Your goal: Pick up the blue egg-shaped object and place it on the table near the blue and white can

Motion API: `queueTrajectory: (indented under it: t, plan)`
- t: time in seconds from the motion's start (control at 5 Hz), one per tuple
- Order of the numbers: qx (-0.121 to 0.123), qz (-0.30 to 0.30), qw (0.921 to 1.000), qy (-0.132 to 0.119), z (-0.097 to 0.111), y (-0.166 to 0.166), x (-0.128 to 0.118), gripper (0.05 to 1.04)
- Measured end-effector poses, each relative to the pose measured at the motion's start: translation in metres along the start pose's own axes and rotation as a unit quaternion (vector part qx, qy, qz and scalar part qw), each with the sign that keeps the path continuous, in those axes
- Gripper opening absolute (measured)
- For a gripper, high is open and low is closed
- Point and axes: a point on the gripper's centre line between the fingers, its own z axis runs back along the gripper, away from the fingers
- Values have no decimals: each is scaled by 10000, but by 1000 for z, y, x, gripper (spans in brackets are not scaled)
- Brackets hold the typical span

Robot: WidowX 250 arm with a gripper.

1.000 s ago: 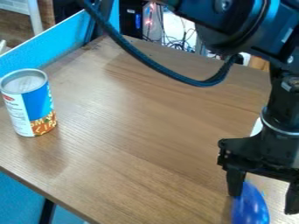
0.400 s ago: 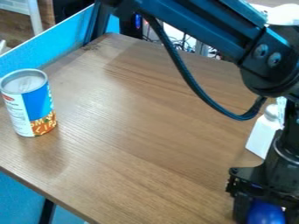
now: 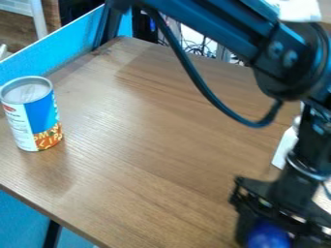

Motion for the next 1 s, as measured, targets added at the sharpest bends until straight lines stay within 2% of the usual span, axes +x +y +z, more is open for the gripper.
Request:
queueTrajectory:
  t: [0.2, 0.4, 0.6, 0.8, 1.0]
  plan:
    - [704, -786, 9929, 546, 25, 38, 0, 836]
    - [928, -1170, 9831, 1061, 27, 73, -2, 836]
    - [592, -1411, 9785, 1384, 17, 119, -3, 836]
    - [356, -1466, 9778, 1454, 13, 142, 2, 836]
    - [252, -1569, 9777, 1374, 9, 155, 9, 836]
